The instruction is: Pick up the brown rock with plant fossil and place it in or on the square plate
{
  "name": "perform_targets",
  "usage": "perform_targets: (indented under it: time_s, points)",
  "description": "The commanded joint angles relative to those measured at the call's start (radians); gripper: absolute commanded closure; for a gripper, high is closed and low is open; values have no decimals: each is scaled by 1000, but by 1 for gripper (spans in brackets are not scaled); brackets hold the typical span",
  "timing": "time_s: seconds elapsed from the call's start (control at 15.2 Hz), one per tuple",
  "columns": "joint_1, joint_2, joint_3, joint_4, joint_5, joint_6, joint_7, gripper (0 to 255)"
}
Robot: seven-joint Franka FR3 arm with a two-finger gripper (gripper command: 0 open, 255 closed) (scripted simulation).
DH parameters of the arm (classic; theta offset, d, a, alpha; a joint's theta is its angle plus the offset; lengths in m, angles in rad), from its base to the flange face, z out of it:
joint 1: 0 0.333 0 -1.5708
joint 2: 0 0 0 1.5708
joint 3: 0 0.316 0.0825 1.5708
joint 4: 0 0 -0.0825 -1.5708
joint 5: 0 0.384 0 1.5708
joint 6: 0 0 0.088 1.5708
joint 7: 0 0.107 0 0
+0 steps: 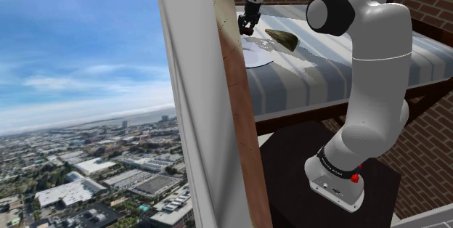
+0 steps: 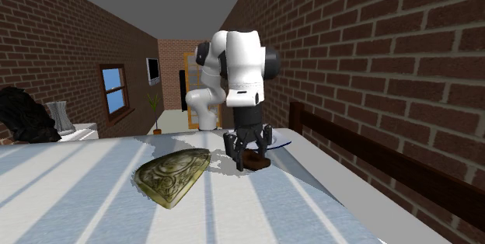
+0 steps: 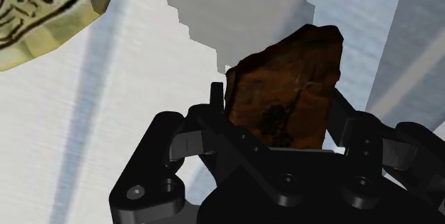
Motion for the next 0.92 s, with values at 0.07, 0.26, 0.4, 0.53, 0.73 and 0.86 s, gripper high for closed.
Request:
perform_targets:
  time_s: [0.07,0.26,0.4,0.53,0.73,0.86]
  points:
    - [-2,-4,-2,33,-3,-37,5,255]
    - [-5,-6,-3,70,-6,-75,10,255]
    - [-8,-6,-4,97,-7,-102,12,255]
    - [-12,-5,-5,126,-8,-129,15,255]
    - [-18,-1,-5,174,-8,-172,19,255]
    - [8,-52,-9,96,-23,-144,29,255]
